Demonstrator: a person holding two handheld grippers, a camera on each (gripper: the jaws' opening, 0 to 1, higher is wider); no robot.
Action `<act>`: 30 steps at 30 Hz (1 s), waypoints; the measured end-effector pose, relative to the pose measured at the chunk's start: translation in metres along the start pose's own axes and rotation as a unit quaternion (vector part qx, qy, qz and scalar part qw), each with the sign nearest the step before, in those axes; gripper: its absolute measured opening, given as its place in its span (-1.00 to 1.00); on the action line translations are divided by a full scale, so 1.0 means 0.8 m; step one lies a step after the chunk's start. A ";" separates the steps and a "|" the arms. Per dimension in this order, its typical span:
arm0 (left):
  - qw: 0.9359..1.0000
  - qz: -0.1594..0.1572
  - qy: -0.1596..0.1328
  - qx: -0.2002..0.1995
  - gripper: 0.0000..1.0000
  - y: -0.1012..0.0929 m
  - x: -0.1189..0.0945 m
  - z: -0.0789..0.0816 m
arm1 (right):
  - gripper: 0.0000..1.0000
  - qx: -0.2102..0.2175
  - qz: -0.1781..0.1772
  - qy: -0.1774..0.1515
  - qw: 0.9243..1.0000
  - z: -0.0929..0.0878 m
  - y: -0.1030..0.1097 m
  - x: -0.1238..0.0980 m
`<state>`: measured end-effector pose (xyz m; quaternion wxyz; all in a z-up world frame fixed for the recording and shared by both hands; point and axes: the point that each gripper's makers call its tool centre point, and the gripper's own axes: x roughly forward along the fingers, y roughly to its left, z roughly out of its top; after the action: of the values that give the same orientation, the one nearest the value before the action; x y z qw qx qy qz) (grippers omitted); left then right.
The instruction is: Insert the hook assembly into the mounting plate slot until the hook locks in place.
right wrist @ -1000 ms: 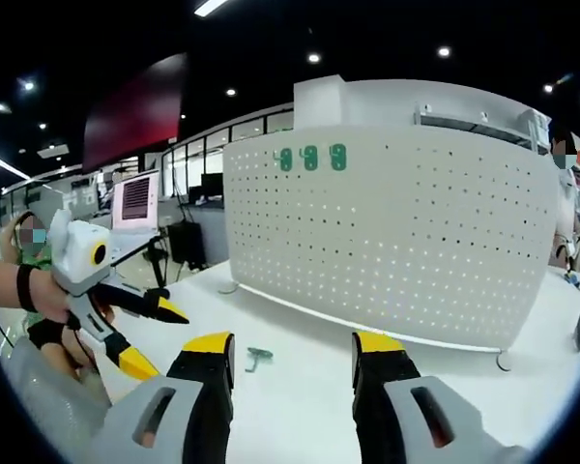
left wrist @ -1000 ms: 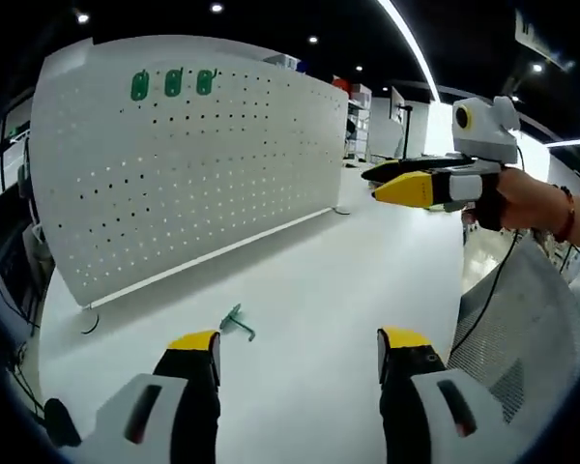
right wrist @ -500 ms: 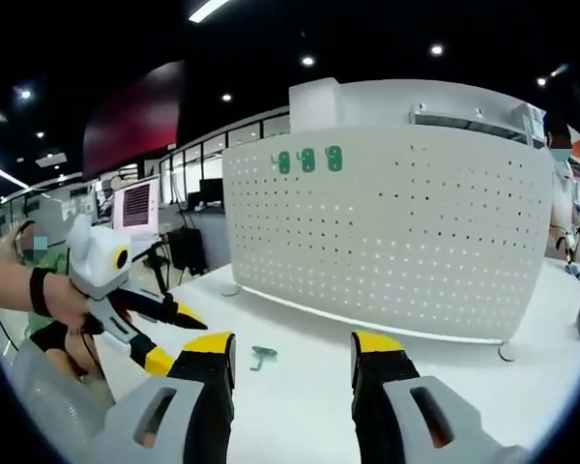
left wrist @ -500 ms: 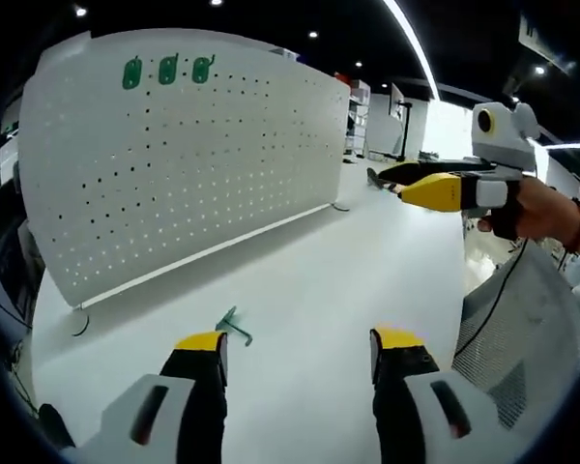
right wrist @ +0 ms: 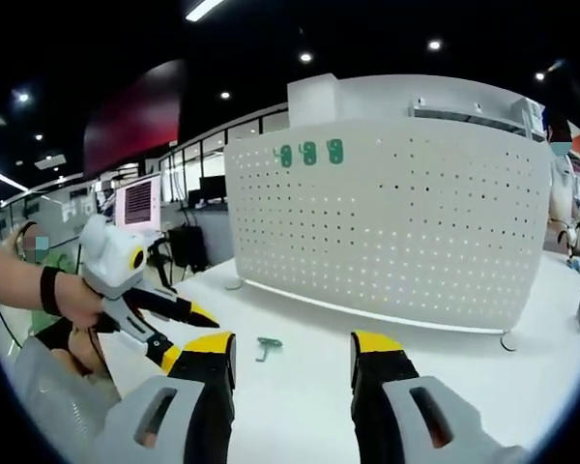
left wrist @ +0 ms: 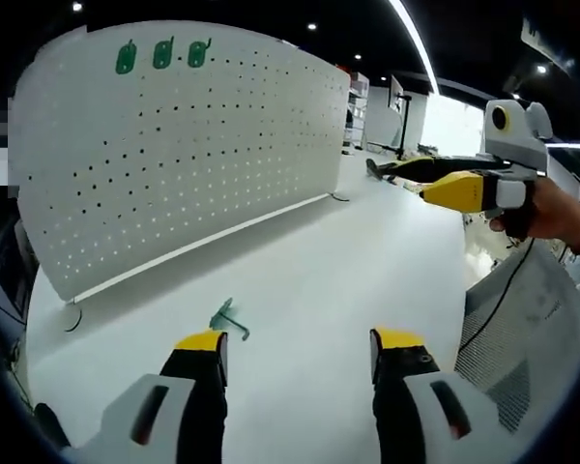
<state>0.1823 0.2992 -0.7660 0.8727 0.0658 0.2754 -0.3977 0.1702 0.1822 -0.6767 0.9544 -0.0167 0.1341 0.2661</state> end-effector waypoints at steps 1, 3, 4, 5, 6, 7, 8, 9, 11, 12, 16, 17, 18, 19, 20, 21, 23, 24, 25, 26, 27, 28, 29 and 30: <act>1.000 0.008 0.004 -0.007 0.22 0.004 0.001 -0.003 | -0.10 0.003 0.003 0.000 1.000 0.000 0.002 0.000; 1.000 0.013 0.014 -0.015 0.21 0.009 0.003 -0.009 | -0.10 0.000 0.003 0.001 1.000 -0.001 0.003 0.000; 1.000 0.013 0.016 -0.016 0.20 0.009 0.004 -0.010 | -0.09 -0.002 0.004 0.005 1.000 -0.002 0.003 0.001; 1.000 0.012 0.015 -0.016 0.20 0.009 0.004 -0.011 | -0.09 -0.002 0.005 0.005 1.000 -0.002 0.004 0.001; 1.000 0.011 0.016 -0.017 0.19 0.009 0.005 -0.012 | -0.09 -0.002 0.005 0.003 1.000 -0.001 0.003 0.002; 1.000 0.011 0.017 -0.018 0.18 0.010 0.006 -0.013 | -0.08 -0.002 0.005 0.003 1.000 -0.001 0.003 0.002; 1.000 0.012 0.021 -0.020 0.17 0.011 0.007 -0.015 | -0.08 -0.002 0.005 0.003 1.000 -0.001 0.003 0.002; 0.999 0.013 0.023 -0.019 0.16 0.012 0.008 -0.015 | -0.08 -0.006 0.005 0.005 1.000 -0.001 0.003 0.002; 0.999 0.013 0.024 -0.024 0.16 0.015 0.011 -0.017 | -0.09 -0.009 0.003 0.007 1.000 -0.003 0.002 0.001; 0.999 0.012 0.024 -0.028 0.15 0.015 0.012 -0.017 | -0.09 -0.003 0.002 0.006 1.000 -0.004 0.002 0.000; 0.999 0.003 0.020 -0.045 0.17 0.015 0.016 -0.016 | -0.09 0.001 0.000 0.010 1.000 -0.008 0.000 -0.002; 0.999 0.003 0.020 -0.044 0.17 0.015 0.017 -0.015 | -0.09 0.001 -0.001 0.009 1.000 -0.008 -0.001 -0.003; 0.999 0.005 0.023 -0.042 0.15 0.018 0.018 -0.016 | -0.09 0.002 -0.002 0.009 1.000 -0.009 -0.002 -0.004; 0.999 0.006 0.026 -0.041 0.14 0.019 0.019 -0.016 | -0.09 0.002 -0.003 0.011 1.000 -0.011 -0.003 -0.004; 0.999 0.007 0.026 -0.041 0.12 0.021 0.019 -0.016 | -0.09 0.002 -0.003 0.012 1.000 -0.013 -0.003 -0.004; 0.999 0.010 0.027 -0.046 0.12 0.025 0.021 -0.016 | -0.09 0.001 -0.003 0.015 1.000 -0.015 -0.003 -0.005; 0.998 0.016 0.027 -0.052 0.11 0.030 0.023 -0.016 | -0.08 0.003 0.006 0.020 1.000 -0.018 0.000 -0.005; 0.998 0.020 0.027 -0.053 0.10 0.032 0.024 -0.015 | -0.06 0.001 0.007 0.022 1.000 -0.019 0.001 -0.005; 0.998 0.023 0.029 -0.052 0.10 0.034 0.025 -0.015 | -0.05 -0.001 0.007 0.021 1.000 -0.019 0.001 -0.004; 0.998 0.024 0.030 -0.048 0.09 0.035 0.027 -0.015 | -0.03 -0.002 0.007 0.021 1.000 -0.018 0.002 -0.004; 0.998 0.025 0.034 -0.045 0.10 0.037 0.029 -0.017 | -0.01 -0.004 0.010 0.022 1.000 -0.018 0.004 -0.003; 0.998 0.026 0.038 -0.045 0.10 0.038 0.030 -0.018 | 0.02 -0.003 0.012 0.022 1.000 -0.018 0.005 -0.003; 0.998 0.028 0.040 -0.044 0.10 0.040 0.030 -0.019 | 0.05 -0.006 0.016 0.023 1.000 -0.019 0.007 -0.002; 0.998 0.029 0.041 -0.043 0.10 0.042 0.031 -0.019 | 0.06 -0.009 0.018 0.024 1.000 -0.019 0.008 -0.002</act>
<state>0.2136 0.3103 -0.7955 0.8740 0.0530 0.3257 -0.3567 0.1621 0.1853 -0.6906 0.9458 -0.0291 0.1552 0.2837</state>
